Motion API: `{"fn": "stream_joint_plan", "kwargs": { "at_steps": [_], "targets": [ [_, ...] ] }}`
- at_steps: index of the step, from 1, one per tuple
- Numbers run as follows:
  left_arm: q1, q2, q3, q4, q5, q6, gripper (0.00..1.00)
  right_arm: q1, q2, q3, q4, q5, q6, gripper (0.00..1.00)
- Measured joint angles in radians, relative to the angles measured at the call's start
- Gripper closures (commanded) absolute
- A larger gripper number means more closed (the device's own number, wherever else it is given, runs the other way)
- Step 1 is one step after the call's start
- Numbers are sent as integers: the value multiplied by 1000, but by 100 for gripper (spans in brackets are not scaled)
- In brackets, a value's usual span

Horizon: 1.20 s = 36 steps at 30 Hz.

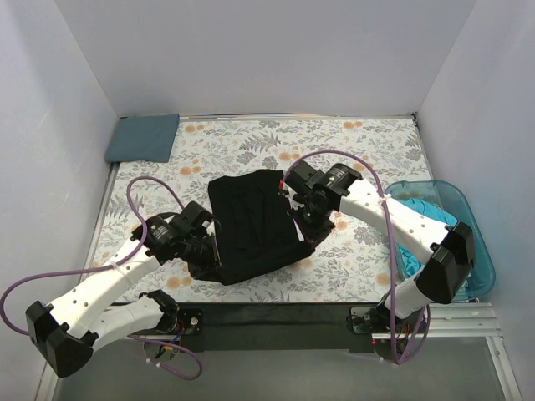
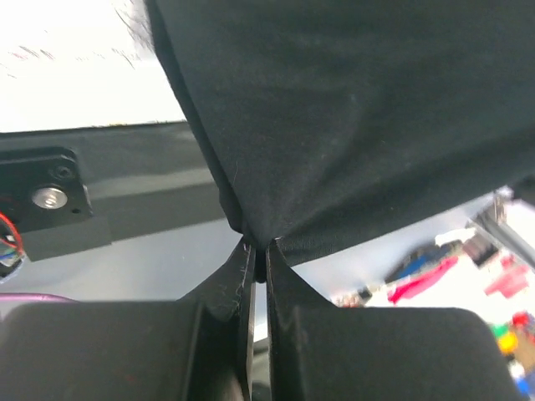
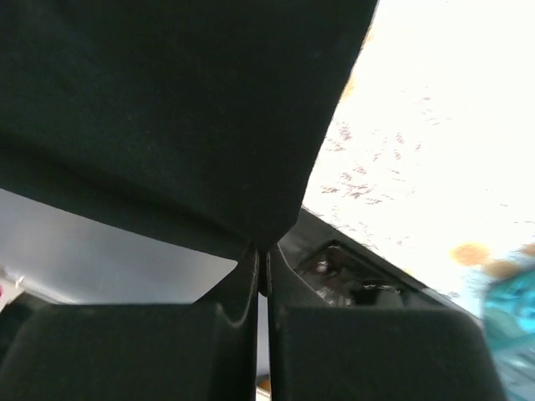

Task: Fold and stack the t-shirts
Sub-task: Fold the tshirt

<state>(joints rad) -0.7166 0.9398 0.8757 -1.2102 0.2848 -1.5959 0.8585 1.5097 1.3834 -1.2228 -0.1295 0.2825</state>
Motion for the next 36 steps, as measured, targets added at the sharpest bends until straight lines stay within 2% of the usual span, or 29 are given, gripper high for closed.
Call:
{"fn": "stream_joint_plan", "kwargs": {
  "at_steps": [12,19,25,36],
  "targets": [
    [0,107,187,-7,-340,-70,100,-33,154,330,-41,152,-56,99],
    [4,130,216,40,-488,-88,100,-60,259,481,-62,174,-93,99],
    [56,181,232,106,-539,-63,100,-95,343,594,-62,177,-129,99],
    [238,280,224,319,-499,49,100,-171,460,669,-18,140,-184,99]
  ]
}}
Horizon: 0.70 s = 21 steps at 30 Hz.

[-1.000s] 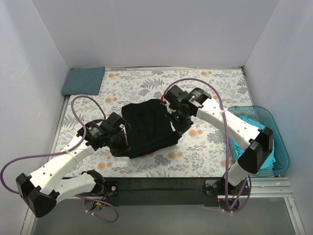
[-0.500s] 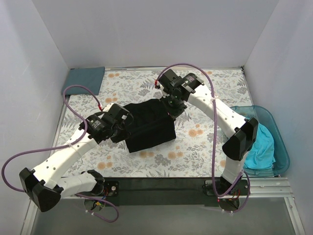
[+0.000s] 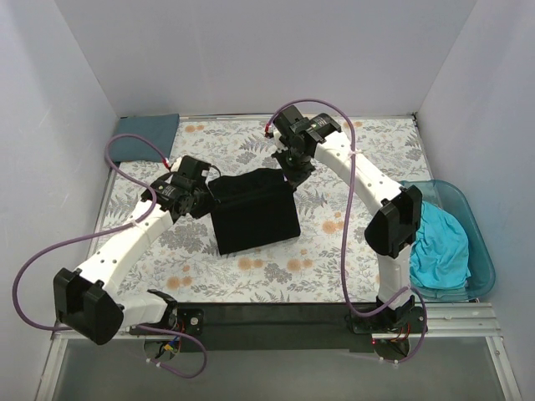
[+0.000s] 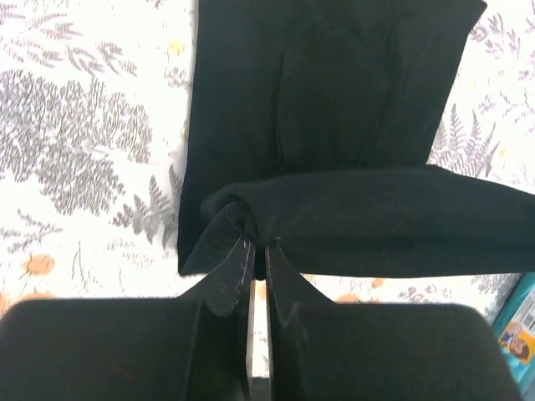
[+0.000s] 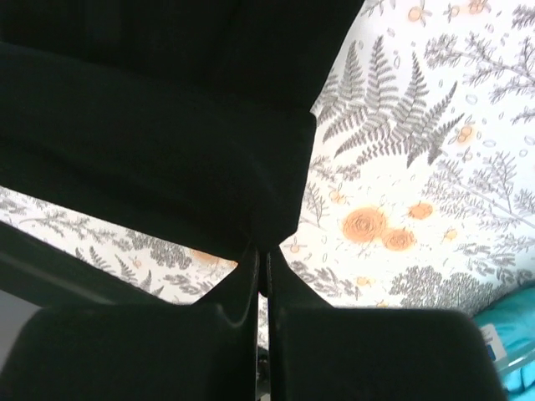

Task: Fold and stack the t-shirts
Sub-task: Fold the tshirt

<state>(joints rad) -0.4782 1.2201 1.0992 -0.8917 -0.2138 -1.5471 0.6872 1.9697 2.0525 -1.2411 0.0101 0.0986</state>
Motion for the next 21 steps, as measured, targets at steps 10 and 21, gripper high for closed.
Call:
{"fn": "stream_joint_plan", "kwargs": {
  "at_steps": [10,21],
  "targets": [
    [94,99,-37,148,43,58,100,-61,108,35,114,-69,-51,99],
    [177,223,-108,335,96,95,100,-84,161,-58,307,-91,-69,99]
  ]
}}
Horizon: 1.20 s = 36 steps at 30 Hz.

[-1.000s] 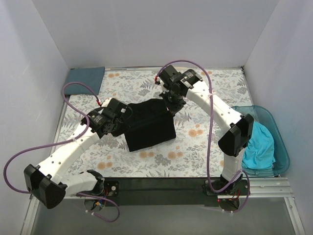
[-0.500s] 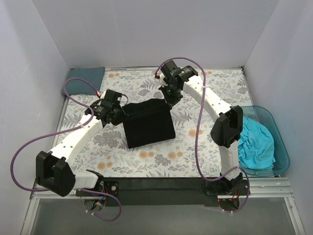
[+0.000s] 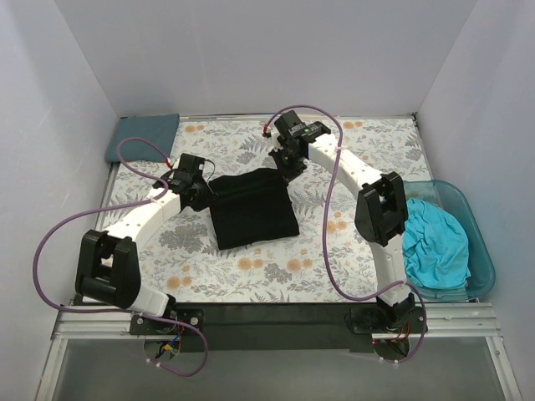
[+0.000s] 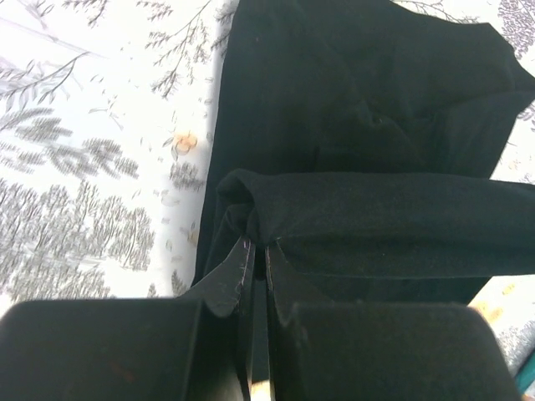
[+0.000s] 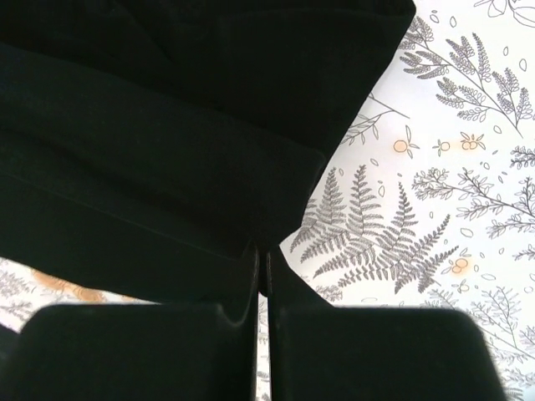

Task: Fold and stack the t-shirts
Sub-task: Fold the tshirt

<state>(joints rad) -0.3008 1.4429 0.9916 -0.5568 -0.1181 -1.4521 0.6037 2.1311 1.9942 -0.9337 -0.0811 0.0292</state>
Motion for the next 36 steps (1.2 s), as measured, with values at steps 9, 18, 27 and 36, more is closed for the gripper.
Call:
{"fn": "stream_joint_plan", "kwargs": {
  "at_steps": [9,18,27,36],
  "targets": [
    [17,97,-8,122,23,37,100,-24,10,-101,134,7,0,99],
    [25,141,-15,191,30,64,100,-29,17,-198,243,14,8,99],
    [25,128,-14,217,82,100,100,-32,-63,-329,320,38,39,99],
    [28,71,-14,293,146,133,100,-41,-253,-468,413,99,80,99]
  ]
}}
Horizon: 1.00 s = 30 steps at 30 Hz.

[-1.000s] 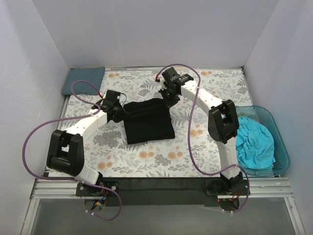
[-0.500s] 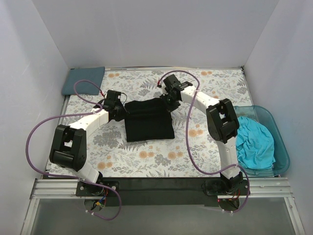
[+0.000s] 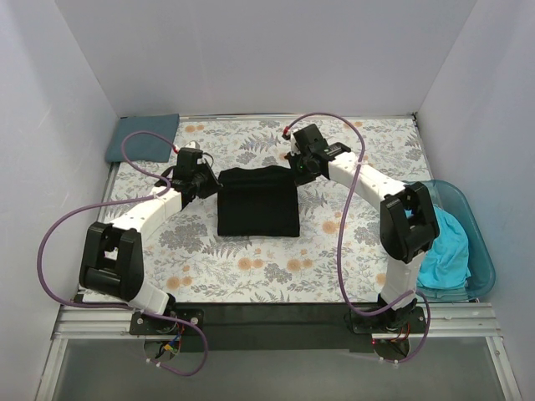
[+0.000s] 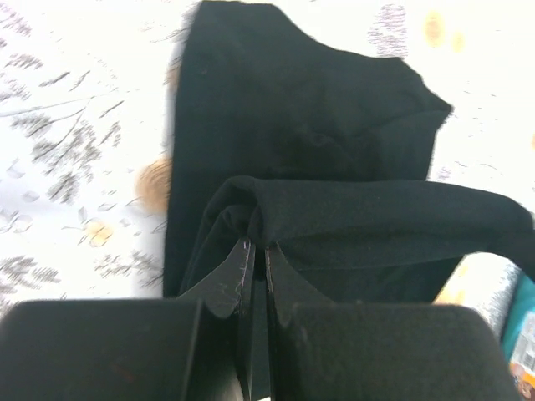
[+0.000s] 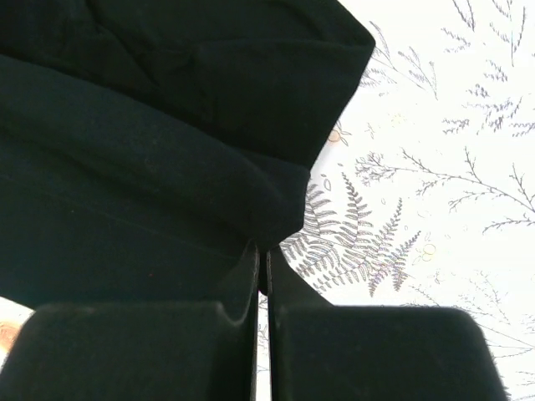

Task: Fold and stack the t-shirts
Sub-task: Fold the tshirt

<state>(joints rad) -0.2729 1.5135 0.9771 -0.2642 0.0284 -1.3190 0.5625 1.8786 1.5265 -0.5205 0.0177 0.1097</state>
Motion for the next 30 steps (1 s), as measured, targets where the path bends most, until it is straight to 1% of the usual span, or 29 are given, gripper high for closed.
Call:
{"fn": "stream_joint_plan", "kwargs": {
  "at_steps": [4,7,13,18,24,30],
  "targets": [
    [0,9,0,51,42,15,100,-17,-5,-53,39,3,23,99],
    [0,50,0,101,66,30,100,-30,3,-78,58,2,36,99],
    [0,185,8,141,65,45,100,-50,77,-84,113,-2,50,99],
    [0,235,28,152,48,43,100,-55,107,-85,134,-6,52,99],
    [-4,221,25,161,10,21,100,-57,108,-85,145,-18,52,99],
    [-6,105,-24,163,-28,-16,100,-57,84,-82,158,-41,51,99]
  ]
}}
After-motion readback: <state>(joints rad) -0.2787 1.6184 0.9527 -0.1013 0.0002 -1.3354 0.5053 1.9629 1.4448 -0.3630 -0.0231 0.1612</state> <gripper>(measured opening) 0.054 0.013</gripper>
